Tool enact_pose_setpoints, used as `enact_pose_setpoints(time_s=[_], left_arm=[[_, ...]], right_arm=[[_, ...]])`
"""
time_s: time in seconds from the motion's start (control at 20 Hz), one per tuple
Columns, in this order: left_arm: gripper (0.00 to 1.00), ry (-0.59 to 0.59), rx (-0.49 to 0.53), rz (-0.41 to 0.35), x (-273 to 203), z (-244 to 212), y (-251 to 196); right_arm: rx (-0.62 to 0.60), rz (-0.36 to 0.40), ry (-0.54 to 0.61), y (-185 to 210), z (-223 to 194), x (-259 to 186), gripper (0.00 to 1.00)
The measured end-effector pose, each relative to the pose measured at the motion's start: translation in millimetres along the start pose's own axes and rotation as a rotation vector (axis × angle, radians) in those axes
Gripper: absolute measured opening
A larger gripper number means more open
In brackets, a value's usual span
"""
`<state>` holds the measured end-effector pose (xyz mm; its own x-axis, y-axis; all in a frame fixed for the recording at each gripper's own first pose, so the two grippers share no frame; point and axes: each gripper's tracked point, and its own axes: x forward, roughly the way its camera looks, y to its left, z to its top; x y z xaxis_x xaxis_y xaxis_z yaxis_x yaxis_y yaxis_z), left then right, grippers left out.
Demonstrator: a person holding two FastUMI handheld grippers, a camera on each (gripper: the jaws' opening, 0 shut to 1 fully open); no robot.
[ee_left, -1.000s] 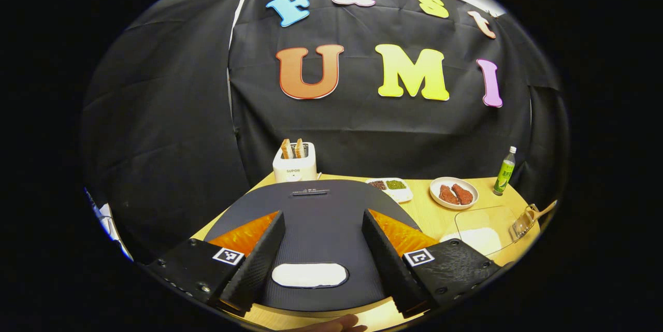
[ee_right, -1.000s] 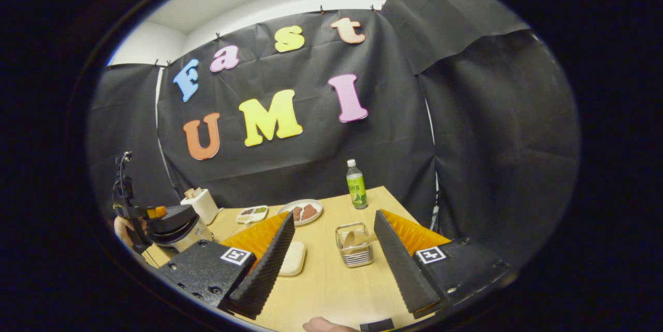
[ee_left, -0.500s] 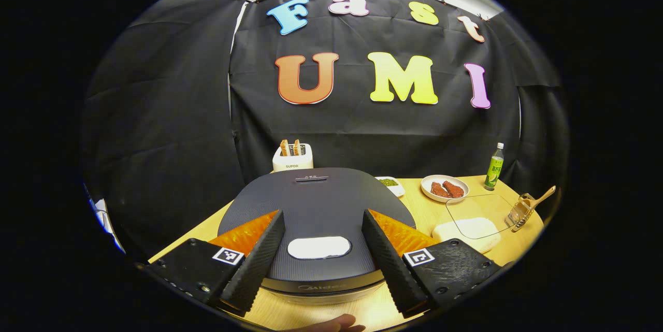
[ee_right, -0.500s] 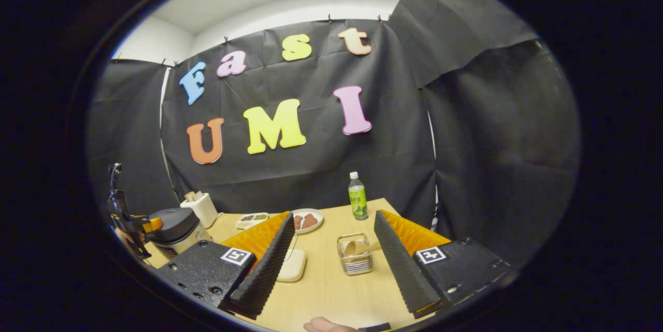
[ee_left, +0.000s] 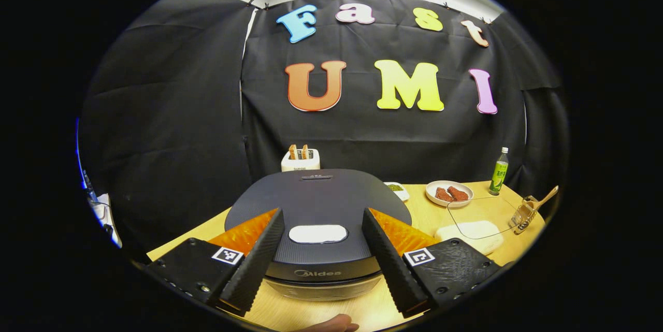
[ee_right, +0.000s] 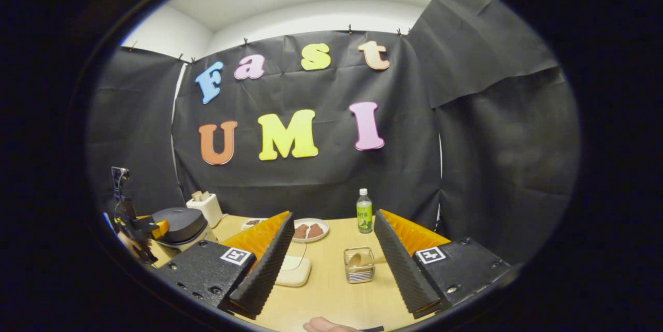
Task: Close the left gripper, press the button to open the rice cooker; take a wooden spoon from the chopstick holder with the right hand, scoop a spoonful of rice and pour it into the rice cooker, then put the wooden spoon back into the chopstick holder.
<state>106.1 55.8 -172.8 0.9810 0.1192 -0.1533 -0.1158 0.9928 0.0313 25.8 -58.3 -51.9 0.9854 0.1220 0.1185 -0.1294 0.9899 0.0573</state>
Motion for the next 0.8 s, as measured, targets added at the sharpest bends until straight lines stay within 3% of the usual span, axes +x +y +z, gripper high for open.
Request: enact_pose_setpoints(time_s=[0.6,0.75,0.8], left_arm=[[0.97,-0.139,-0.014,0.009,-2,-2,-1],[1.0,-0.119,0.018,0.042,-5,-3,-2],[0.97,-0.102,0.026,0.038,-8,-3,-4]], right_arm=[[0.0,0.022,-0.008,13,10,-3,0.98],[-0.011,0.024,0.001,17,9,-2,1.0],[-0.014,0.023,0.005,17,9,-2,1.0]])
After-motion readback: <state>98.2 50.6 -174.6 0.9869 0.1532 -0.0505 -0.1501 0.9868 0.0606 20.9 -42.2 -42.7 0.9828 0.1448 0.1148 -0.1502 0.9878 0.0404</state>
